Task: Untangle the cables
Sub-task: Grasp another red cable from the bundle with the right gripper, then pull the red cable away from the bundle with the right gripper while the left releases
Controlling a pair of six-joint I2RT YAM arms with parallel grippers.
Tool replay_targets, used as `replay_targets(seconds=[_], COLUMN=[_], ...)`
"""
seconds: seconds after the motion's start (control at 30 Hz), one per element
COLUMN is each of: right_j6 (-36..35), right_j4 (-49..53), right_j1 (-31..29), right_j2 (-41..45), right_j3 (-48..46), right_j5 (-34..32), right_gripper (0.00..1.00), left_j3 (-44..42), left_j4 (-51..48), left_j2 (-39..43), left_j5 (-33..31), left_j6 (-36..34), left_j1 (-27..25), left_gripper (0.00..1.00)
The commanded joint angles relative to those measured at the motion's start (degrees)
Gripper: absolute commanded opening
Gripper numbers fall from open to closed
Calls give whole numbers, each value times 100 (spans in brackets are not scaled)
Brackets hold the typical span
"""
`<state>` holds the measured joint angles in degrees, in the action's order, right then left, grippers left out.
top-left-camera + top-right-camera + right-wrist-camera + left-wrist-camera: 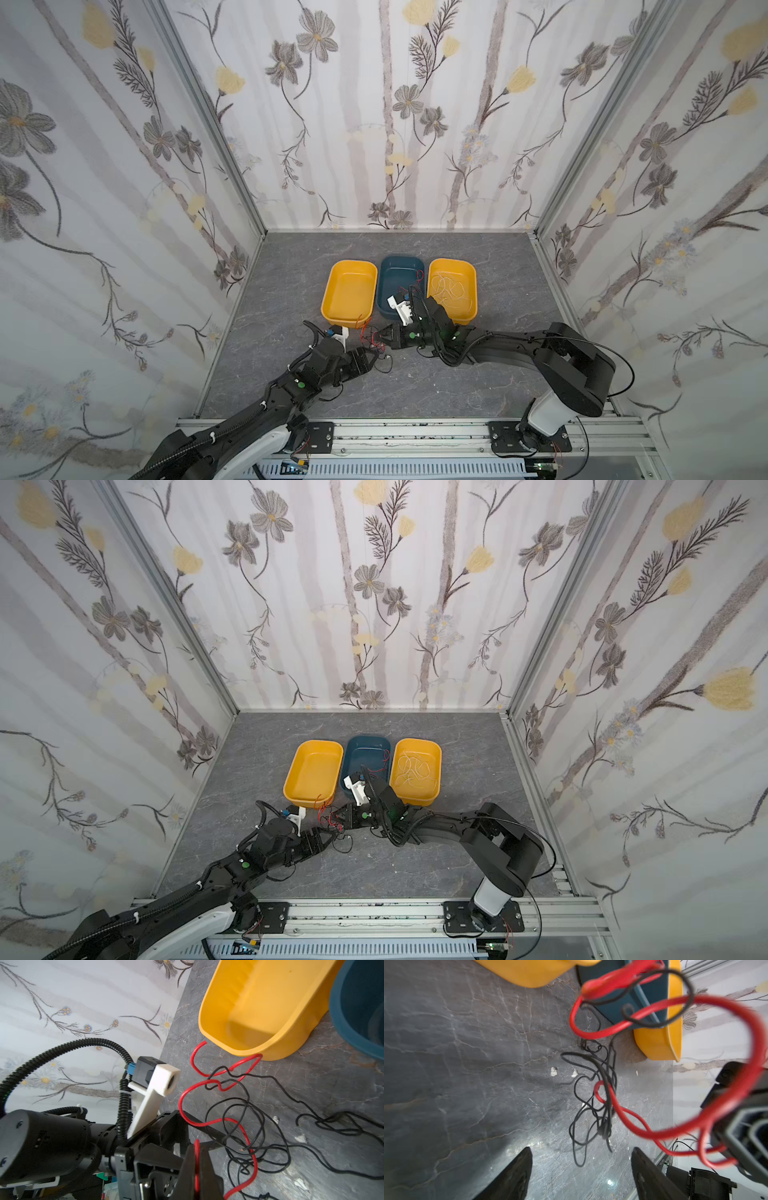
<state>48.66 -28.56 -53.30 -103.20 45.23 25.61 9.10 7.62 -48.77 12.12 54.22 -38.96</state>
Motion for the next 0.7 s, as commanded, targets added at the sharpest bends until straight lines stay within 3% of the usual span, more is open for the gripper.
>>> replay_targets(seconds=[0.0,0.1,0.33,0.67], right_j6=[325,415,344,-576], right_j4=[-660,-798,-744,665], right_j1=[12,11,95,418], right_j2=[-44,-22,225,1002], right_j3=[-75,-145,-456,-700], right_j5=[266,365,290,-322], right_gripper=[4,4,4,4], left_j3=[81,148,220,222], left_j4=[353,295,293,-162], left_j2=[-334,-632,-833,-774], left_j5=[-313,-505,-744,-1097], left_j6=[-42,-106,-188,-111], left_j1=[-56,-77,-77,-18], left_gripper=[72,65,38,11])
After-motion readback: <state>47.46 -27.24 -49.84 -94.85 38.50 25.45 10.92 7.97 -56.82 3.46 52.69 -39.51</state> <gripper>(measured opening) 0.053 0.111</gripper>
